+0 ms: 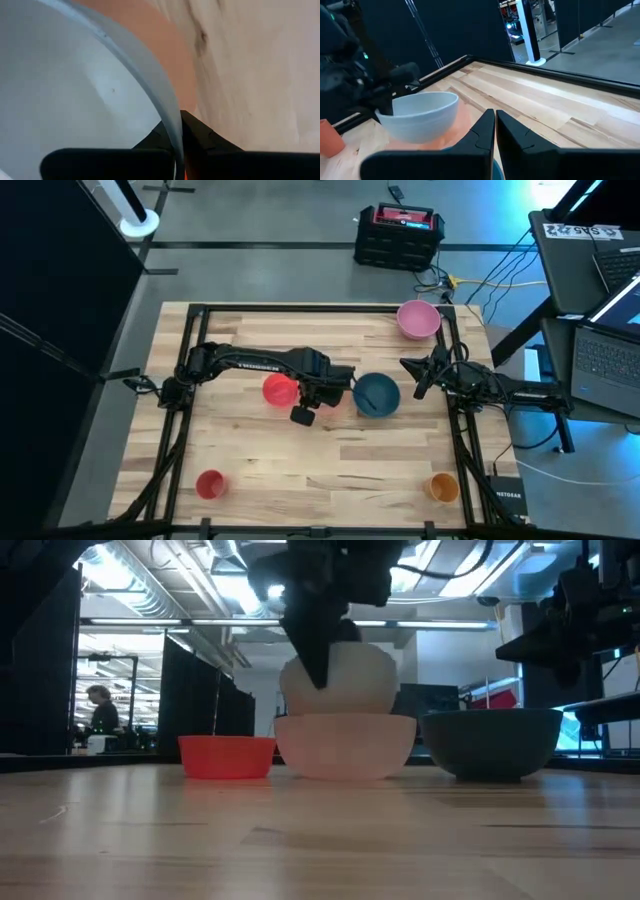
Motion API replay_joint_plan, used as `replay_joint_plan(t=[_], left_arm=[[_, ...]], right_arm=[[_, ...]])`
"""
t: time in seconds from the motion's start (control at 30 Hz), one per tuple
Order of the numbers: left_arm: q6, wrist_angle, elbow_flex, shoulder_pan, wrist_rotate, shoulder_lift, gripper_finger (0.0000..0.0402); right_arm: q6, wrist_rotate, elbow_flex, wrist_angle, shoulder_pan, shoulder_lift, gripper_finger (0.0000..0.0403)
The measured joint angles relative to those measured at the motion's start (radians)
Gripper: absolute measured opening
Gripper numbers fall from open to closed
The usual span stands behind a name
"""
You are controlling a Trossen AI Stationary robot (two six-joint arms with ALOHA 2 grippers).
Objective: Nest bowls inside each other
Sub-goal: Stack the gray bowl on top of the light orange bowl, then stack the blue bowl on top of the gray bowl
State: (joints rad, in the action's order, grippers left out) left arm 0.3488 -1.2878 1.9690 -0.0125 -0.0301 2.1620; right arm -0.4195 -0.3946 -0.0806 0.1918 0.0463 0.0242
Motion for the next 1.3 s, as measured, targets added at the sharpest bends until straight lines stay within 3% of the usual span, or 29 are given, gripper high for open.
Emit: replay_joint_plan(t=[0.57, 0.7, 0.8, 0.97, 1.3], left_arm=[[0.011, 0.002, -0.023, -0.001, 0.051, 0.000, 0.0093], [0.011, -0.149, 0.127, 0.008, 0.124, -0.002, 0.0103], [-0.030, -0.196, 0.239, 0.041, 0.146, -0.034, 0.0104], [-0.152, -0.194, 0.295, 0.134, 0.159, -0.156, 0.0104], [-0.205, -0.232, 0.139, 0.304, 0.243, -0.369, 0.0104]], right_arm=[[0.000, 0.000, 0.001, -0.008, 0.000, 0.000, 0.0000], [-0.048, 0.005, 0.001, -0.008, 0.000, 0.000, 0.0000], [-0.044, 0.131, 0.002, -0.009, 0.000, 0.021, 0.0000], [-0.123, 0.204, -0.067, 0.044, 0.007, 0.168, 0.0021], [-0.049, 0.249, -0.364, 0.261, 0.139, 0.669, 0.0125]])
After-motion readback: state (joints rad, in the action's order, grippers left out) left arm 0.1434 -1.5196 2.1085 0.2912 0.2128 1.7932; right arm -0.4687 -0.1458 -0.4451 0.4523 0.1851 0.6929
